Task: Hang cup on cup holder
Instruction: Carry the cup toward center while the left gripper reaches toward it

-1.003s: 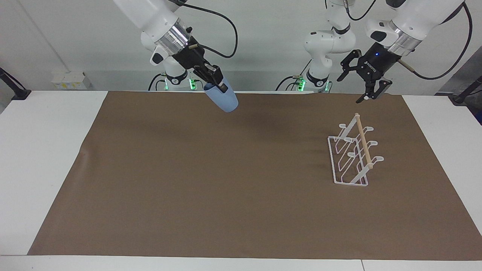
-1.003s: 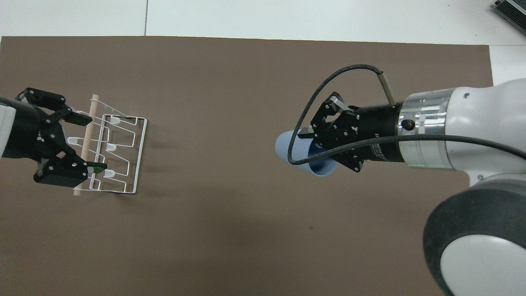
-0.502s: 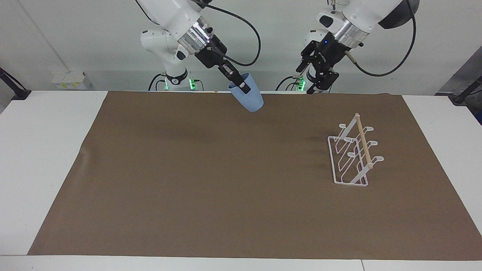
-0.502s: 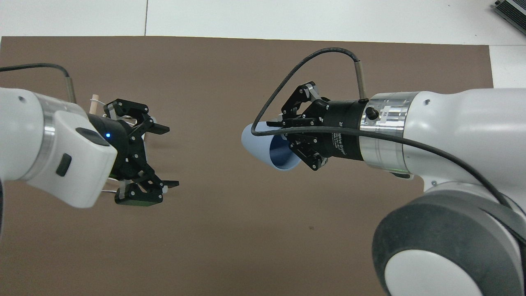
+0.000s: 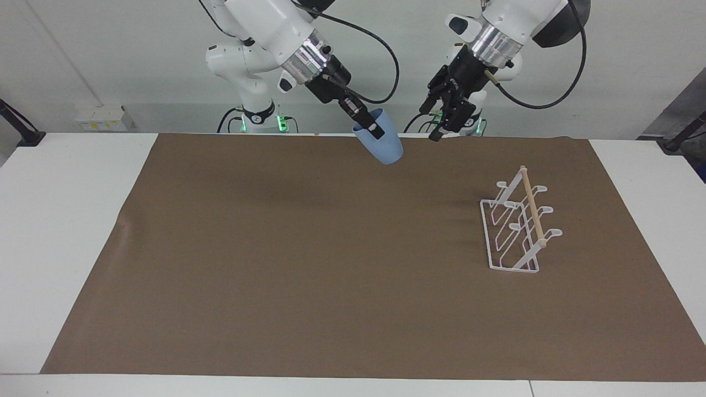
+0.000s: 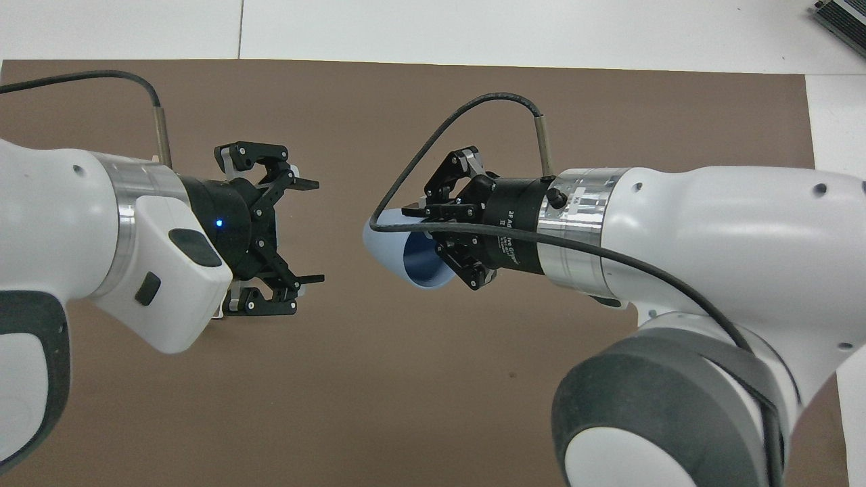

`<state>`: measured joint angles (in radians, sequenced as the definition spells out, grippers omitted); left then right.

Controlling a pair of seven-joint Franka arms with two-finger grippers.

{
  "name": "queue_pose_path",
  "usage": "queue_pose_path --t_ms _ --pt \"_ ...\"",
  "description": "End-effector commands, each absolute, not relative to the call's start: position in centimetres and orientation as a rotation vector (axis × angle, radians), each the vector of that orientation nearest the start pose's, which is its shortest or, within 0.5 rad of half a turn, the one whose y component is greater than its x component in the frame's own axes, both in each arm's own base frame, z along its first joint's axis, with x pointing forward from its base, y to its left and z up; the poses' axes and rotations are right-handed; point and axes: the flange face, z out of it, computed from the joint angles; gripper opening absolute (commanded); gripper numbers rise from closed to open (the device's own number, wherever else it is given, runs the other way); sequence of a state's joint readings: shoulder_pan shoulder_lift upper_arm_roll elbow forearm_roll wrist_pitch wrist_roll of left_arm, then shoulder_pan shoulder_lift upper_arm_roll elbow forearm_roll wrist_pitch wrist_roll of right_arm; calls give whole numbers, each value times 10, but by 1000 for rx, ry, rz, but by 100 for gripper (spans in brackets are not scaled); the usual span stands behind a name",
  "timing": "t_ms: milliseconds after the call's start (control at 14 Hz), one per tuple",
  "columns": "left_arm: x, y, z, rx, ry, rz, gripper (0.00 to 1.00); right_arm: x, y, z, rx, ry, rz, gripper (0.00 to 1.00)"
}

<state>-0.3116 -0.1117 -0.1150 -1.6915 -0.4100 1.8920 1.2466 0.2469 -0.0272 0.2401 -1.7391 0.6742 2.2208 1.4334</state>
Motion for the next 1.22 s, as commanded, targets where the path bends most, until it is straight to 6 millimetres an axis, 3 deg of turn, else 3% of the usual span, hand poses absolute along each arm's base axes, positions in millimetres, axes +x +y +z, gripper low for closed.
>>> queue_pose_path --t_ms 0,143,287,573,788,860,1003,1147 --pt "479 -260 648 -2251 2369 -796 100 515 301 629 -1888 1381 296 0" --pt "473 -273 623 -2353 2392 -852 100 517 317 617 -1861 1380 347 0" --pt "477 -282 612 -2378 2378 -895 100 517 331 613 -1833 1379 328 0" --pt "460 -305 606 -2337 2429 -894 100 518 331 612 -1831 1383 331 0" --pt "462 -303 605 -2332 2425 -896 100 519 329 613 -1828 1386 329 0" --pt "462 -302 604 -2331 2427 -891 88 520 328 612 -1827 1388 330 0" --pt "463 -300 605 -2328 2430 -887 42 521 327 612 -1827 1390 330 0" --pt "464 -301 606 -2330 2425 -893 14 522 326 613 -1826 1390 330 0"
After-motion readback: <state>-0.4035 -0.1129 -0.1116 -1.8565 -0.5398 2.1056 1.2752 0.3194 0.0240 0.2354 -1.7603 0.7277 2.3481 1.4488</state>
